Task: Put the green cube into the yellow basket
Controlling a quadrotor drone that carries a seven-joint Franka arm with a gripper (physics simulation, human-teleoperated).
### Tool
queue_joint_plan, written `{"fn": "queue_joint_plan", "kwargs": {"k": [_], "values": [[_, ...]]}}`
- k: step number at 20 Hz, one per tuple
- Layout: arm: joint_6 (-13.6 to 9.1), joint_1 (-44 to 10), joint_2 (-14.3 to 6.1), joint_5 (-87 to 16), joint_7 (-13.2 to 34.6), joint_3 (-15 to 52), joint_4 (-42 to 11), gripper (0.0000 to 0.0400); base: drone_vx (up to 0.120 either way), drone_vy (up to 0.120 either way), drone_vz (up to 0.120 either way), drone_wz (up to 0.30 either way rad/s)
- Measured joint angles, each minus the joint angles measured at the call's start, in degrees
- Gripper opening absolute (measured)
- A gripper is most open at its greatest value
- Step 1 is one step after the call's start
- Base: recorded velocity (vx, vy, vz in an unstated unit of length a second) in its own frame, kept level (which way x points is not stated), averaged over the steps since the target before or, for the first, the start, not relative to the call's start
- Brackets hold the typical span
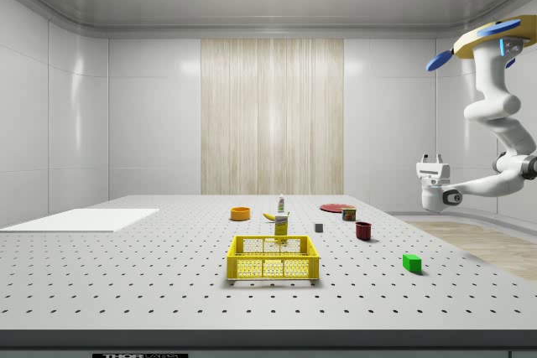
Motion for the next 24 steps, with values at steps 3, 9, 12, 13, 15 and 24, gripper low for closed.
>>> {"fn": "queue_joint_plan", "kwargs": {"k": [3, 9, 12, 13, 15, 24], "values": [[-0.37, -0.03, 0.27, 0.01, -0.01, 0.02, 0.78, 0.0400, 0.120, 0.120, 0.000, 0.000], [-0.50, -0.08, 0.38, 0.02, -0.03, 0.05, 1.28, 0.0400, 0.120, 0.120, 0.000, 0.000], [-0.44, -0.10, 0.34, 0.03, -0.04, 0.07, 1.31, 0.0400, 0.120, 0.120, 0.000, 0.000], [-0.41, -0.11, 0.32, 0.03, -0.05, 0.07, 1.30, 0.0400, 0.120, 0.120, 0.000, 0.000], [-0.34, -0.12, 0.27, 0.02, -0.05, 0.08, 1.27, 0.0400, 0.120, 0.120, 0.000, 0.000], [0.02, -0.19, 0.02, -0.06, -0.06, 0.18, 1.05, 0.0400, 0.120, 0.044, 0.000, 0.000]]}}
